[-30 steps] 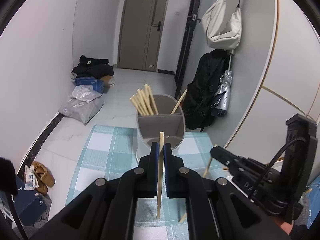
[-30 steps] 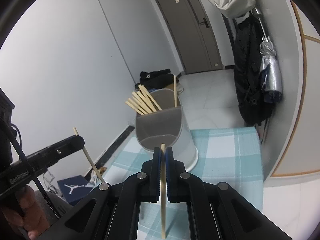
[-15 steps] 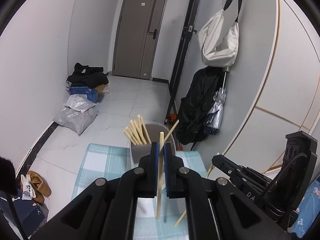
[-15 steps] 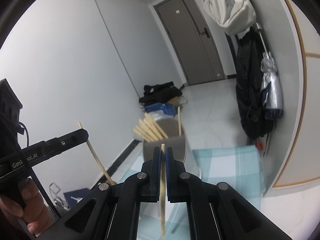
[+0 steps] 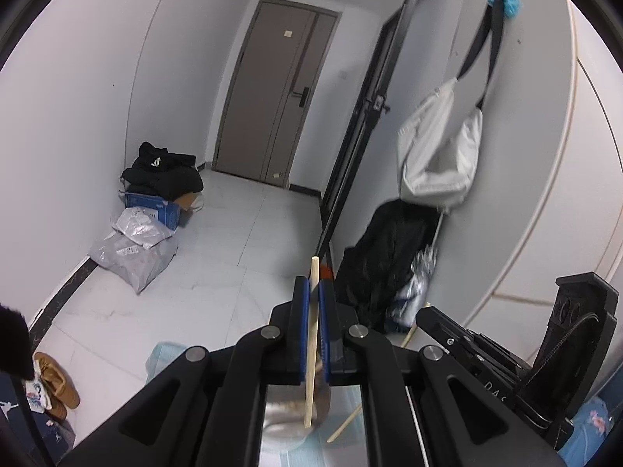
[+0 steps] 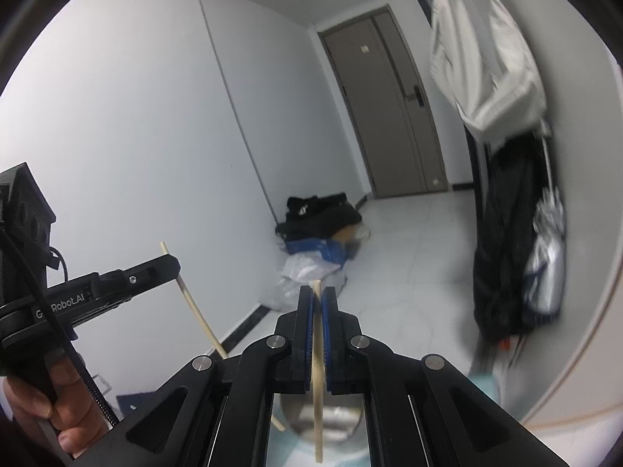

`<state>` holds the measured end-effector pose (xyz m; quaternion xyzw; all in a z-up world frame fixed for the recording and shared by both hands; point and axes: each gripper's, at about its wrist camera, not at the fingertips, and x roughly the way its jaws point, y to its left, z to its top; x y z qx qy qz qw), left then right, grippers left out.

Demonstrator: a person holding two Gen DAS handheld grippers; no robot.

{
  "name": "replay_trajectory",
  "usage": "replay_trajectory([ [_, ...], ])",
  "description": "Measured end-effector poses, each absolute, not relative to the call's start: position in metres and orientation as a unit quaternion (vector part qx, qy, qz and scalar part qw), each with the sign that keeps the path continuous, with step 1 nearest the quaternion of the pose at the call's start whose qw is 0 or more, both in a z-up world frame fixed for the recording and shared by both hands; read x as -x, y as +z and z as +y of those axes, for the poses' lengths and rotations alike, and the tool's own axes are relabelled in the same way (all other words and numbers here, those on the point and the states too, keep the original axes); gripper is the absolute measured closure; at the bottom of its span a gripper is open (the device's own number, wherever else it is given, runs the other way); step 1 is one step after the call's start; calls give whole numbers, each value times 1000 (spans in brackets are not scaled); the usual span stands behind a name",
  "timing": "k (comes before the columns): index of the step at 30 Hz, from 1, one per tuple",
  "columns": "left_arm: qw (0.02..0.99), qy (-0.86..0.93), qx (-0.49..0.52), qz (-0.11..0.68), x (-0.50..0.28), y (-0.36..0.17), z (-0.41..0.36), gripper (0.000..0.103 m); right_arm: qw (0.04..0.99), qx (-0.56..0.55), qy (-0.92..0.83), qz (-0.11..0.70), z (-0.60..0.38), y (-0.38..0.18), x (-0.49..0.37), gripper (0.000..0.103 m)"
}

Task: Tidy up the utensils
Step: 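Lower both chopsticks into the holder and open both grippers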

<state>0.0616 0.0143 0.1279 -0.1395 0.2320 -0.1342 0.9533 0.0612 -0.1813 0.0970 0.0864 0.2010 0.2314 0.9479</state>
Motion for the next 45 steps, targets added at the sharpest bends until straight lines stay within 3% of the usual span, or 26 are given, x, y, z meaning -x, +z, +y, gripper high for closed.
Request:
replay_trajectory([
  [8,953,-129,162,222,-99,125,23,101,956,-49,234,171,-162,124,-111,99],
  [19,940,-130,190,253,-135,79,37,101,951,-26,248,183,-141,98,-157,99],
  [45,937,-171,151,265,-121,59,21,101,924,44,320,202,-138,61,-134,99],
])
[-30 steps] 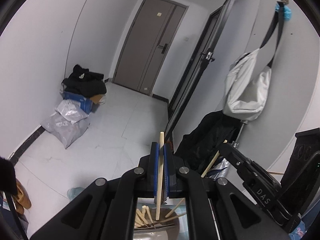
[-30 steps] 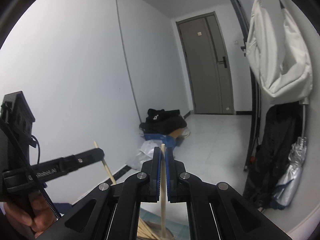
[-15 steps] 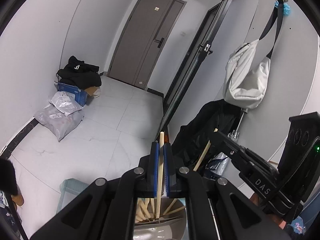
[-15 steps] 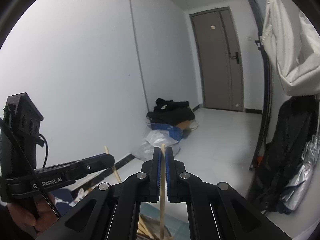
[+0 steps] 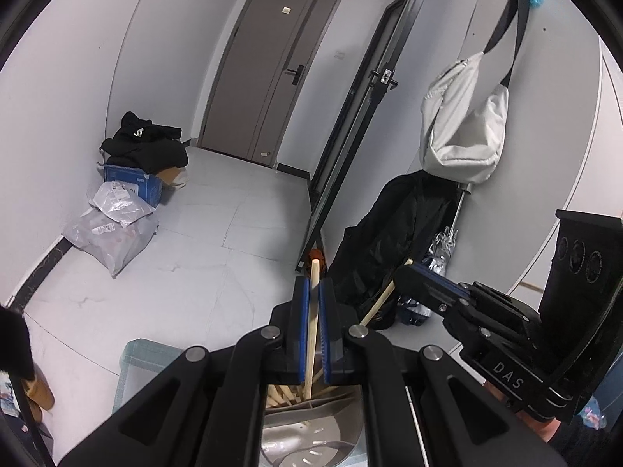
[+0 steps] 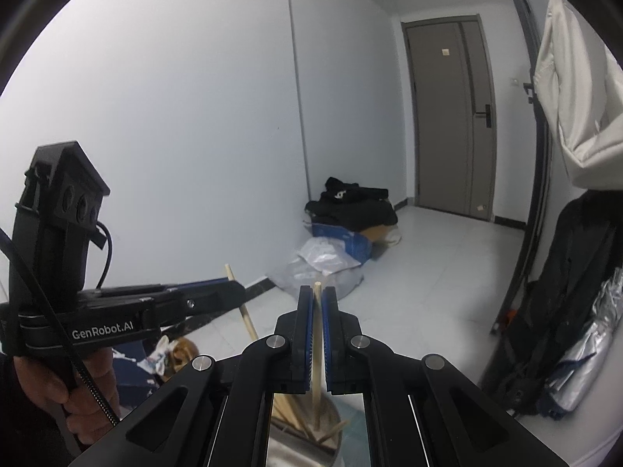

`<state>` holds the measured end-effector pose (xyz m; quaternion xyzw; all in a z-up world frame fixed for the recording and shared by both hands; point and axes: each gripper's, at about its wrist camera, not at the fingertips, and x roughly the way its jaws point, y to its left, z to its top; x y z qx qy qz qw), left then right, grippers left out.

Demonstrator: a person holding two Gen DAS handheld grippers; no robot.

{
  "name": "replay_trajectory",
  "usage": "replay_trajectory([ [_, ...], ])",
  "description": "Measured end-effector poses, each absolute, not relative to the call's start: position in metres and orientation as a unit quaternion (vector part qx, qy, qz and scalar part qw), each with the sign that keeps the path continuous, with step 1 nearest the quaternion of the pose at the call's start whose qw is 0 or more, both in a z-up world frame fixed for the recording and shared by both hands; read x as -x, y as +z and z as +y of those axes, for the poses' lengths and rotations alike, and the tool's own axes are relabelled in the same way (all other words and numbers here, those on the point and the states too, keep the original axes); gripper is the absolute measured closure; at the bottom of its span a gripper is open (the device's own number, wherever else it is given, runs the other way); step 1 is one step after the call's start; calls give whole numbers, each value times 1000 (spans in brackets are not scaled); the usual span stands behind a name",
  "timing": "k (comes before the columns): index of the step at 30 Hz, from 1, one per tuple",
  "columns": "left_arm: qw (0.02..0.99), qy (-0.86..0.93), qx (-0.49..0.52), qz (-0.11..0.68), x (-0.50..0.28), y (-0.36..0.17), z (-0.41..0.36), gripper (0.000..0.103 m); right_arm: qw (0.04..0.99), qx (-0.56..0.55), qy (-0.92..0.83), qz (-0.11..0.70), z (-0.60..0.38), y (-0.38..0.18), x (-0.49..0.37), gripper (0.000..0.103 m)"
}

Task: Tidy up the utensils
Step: 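Lower both chopsticks into the holder and open both grippers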

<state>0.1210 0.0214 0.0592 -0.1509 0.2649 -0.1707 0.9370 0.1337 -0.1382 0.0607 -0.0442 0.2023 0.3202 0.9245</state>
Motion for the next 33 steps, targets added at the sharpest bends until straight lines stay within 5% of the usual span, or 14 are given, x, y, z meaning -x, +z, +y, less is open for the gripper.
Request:
replay_trajectory([
  [33,928,-168,106,315,-115,32,6,101,900,15,303,314,-144,3,-144,97],
])
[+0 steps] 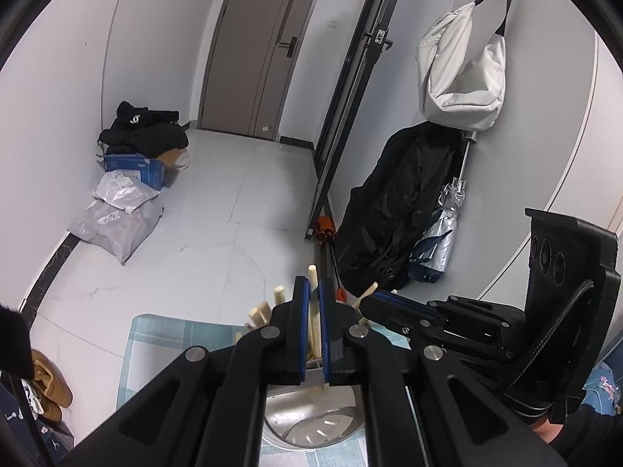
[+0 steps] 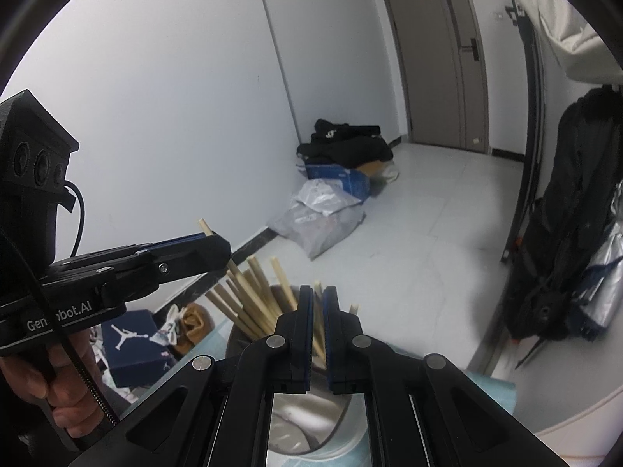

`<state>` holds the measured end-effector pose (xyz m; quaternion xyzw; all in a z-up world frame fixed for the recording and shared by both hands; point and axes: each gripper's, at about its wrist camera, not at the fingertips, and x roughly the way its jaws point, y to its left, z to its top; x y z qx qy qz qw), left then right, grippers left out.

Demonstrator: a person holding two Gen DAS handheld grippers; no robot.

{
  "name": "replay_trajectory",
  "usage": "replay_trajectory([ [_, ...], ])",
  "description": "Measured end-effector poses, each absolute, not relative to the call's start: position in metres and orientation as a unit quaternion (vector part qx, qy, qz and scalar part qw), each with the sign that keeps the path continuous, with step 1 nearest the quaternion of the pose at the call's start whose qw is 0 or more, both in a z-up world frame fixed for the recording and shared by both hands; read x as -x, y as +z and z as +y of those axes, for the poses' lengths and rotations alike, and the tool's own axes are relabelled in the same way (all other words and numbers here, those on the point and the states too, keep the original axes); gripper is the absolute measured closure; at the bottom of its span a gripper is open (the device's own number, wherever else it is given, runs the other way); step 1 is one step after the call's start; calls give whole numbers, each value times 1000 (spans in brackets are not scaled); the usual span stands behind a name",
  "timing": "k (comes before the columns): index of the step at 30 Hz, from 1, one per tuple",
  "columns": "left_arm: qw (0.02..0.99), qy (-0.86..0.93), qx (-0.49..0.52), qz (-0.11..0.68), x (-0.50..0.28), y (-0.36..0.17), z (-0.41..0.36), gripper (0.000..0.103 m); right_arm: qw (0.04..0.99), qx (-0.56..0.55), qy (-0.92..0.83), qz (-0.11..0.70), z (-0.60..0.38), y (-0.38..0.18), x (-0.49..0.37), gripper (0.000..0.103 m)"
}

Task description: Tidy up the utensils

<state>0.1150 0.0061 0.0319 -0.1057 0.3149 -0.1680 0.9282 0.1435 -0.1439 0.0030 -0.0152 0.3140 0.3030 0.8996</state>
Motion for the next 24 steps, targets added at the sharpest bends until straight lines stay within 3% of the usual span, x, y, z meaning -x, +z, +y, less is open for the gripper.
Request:
replay_trajectory([
  [9,926,-158,105,327,-113,34,8,101,904,12,296,308,-147,4,-128,95],
  [11,927,-150,112,325,-112,36,10,101,905,5,293,307,-151,7,-126,92],
  [14,927,-137,119,329,-110,39,14,101,909,-2,284,303,-157,11,-122,80],
  [21,929,-117,131,326,-97,52,20,99,918,-13,273,287,-166,27,-106,77],
  [24,932,-113,130,320,-88,60,21,94,922,-14,270,279,-166,35,-97,74],
])
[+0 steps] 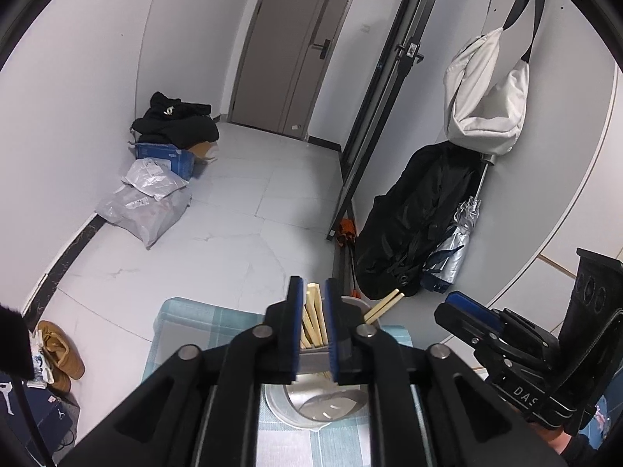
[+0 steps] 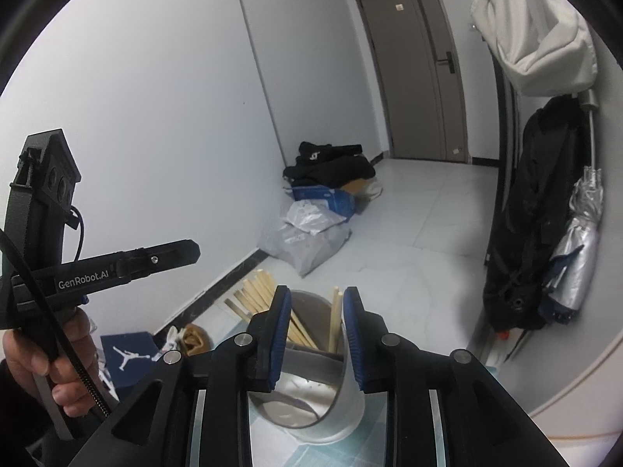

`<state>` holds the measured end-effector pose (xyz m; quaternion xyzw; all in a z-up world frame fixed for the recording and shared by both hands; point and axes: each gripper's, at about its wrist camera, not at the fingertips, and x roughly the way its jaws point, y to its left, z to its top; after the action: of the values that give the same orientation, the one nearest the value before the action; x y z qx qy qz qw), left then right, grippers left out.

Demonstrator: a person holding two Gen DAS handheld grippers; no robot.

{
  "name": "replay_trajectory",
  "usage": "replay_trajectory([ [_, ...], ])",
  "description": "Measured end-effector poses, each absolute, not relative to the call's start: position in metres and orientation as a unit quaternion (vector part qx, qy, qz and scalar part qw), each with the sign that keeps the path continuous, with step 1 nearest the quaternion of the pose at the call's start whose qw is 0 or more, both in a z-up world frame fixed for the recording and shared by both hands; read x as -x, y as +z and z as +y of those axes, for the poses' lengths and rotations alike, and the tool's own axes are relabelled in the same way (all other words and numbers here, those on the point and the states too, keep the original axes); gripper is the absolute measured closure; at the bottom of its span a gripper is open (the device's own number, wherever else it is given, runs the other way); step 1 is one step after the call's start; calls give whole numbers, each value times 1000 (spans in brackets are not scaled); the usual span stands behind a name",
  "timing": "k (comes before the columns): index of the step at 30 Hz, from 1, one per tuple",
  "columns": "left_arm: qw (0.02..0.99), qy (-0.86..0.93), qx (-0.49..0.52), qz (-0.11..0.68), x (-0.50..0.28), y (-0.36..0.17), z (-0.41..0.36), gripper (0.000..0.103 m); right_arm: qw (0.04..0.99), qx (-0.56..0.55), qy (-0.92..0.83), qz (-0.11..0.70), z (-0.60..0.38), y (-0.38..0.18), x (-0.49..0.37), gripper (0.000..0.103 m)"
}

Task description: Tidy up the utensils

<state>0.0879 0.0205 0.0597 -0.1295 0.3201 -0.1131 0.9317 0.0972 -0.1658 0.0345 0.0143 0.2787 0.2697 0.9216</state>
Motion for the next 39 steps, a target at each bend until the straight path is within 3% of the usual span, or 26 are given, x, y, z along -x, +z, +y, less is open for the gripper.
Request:
replay_trajectory([
  [3,937,-110,124,308,-76,67,21,84,926,-18,266,268,-168,42,-85,68],
  [8,947,-98,124,280,-52,80,24,52,932,-24,262,250,-171,52,-63,64],
  [10,950,-94,124,270,-43,83,25,48,935,-26,258,241,-172,56,-53,55],
  [17,965,-65,118,227,-11,91,28,20,947,-27,243,208,-175,66,-12,45],
  [19,968,-60,113,218,-4,92,28,15,951,-28,235,200,-177,68,-1,38],
  [25,975,-46,101,191,20,94,27,4,960,-31,213,181,-185,70,29,29],
  [31,980,-39,95,172,40,89,29,3,967,-30,194,162,-190,68,54,18],
  [39,981,-28,91,167,58,64,31,2,973,-15,173,149,-188,48,82,14],
])
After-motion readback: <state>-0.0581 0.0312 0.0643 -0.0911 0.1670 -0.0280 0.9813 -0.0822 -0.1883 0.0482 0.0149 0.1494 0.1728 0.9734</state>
